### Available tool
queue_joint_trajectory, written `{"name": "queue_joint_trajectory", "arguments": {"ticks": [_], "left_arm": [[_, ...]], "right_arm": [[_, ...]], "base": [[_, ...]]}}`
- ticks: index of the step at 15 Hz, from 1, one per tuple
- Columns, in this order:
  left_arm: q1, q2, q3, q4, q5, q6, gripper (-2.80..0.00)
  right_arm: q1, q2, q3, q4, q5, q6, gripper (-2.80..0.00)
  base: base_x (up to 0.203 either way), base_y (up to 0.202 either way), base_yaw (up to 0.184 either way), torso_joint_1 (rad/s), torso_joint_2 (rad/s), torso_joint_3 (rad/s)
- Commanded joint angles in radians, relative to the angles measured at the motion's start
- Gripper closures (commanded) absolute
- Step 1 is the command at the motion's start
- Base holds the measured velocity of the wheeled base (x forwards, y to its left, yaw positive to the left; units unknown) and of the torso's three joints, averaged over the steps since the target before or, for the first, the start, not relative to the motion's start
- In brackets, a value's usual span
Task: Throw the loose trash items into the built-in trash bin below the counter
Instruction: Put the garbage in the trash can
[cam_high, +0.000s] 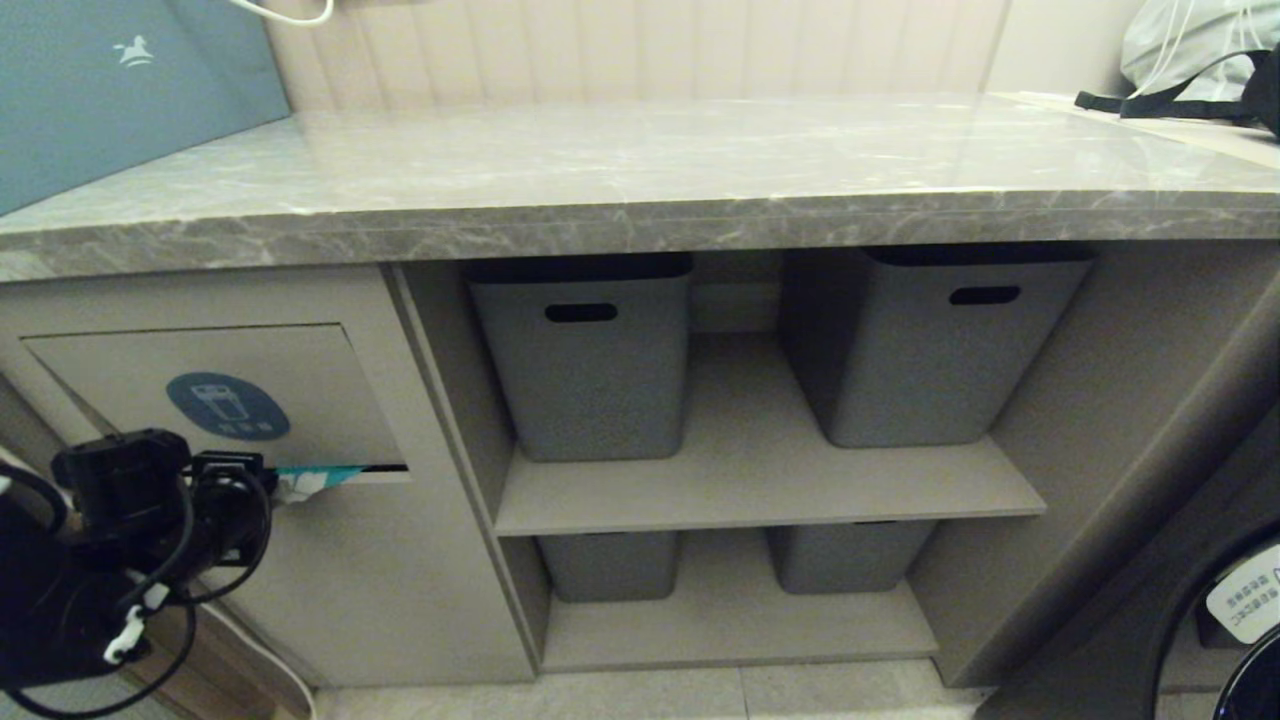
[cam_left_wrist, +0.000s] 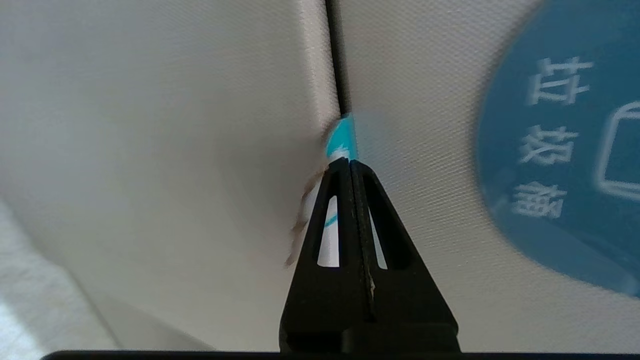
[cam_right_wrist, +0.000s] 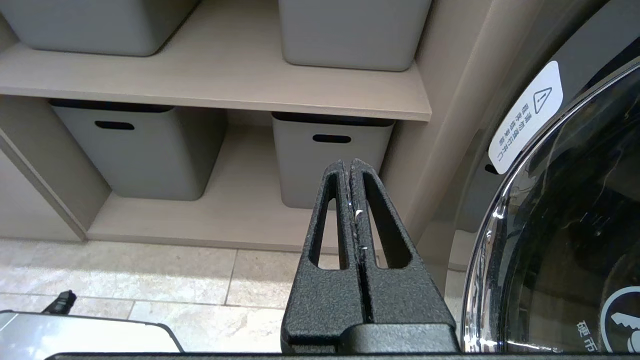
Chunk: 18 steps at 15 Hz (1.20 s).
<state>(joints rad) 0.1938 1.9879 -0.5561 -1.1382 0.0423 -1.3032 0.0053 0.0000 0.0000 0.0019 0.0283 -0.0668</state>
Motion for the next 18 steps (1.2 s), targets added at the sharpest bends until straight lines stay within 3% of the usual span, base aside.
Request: {"name": "queue_joint_trajectory", "arguments": {"ticks": [1, 8, 18], "left_arm": [[-0.004, 0.005, -0.011, -0.008, -0.003, -0.009, 0.00], [-0.037, -0.084, 0.083, -0.009, -0.023, -0.011, 0.00], [-0.039, 0.038, -0.124, -0.010, -0.024, -0.006, 0.00]], "right_arm": [[0.001, -0.002, 0.000, 0.001, 0.001, -0.001, 0.00], [0.001, -0.002, 0.000, 0.000, 0.001, -0.001, 0.00], [0.000, -0.002, 0.000, 0.001, 0.001, -0.001, 0.00]], "base": [[0.000, 0.000, 0.000, 0.000, 0.00, 0.000], [0.000, 0.000, 0.000, 0.000, 0.00, 0.000], [0.000, 0.000, 0.000, 0.000, 0.00, 0.000]]}}
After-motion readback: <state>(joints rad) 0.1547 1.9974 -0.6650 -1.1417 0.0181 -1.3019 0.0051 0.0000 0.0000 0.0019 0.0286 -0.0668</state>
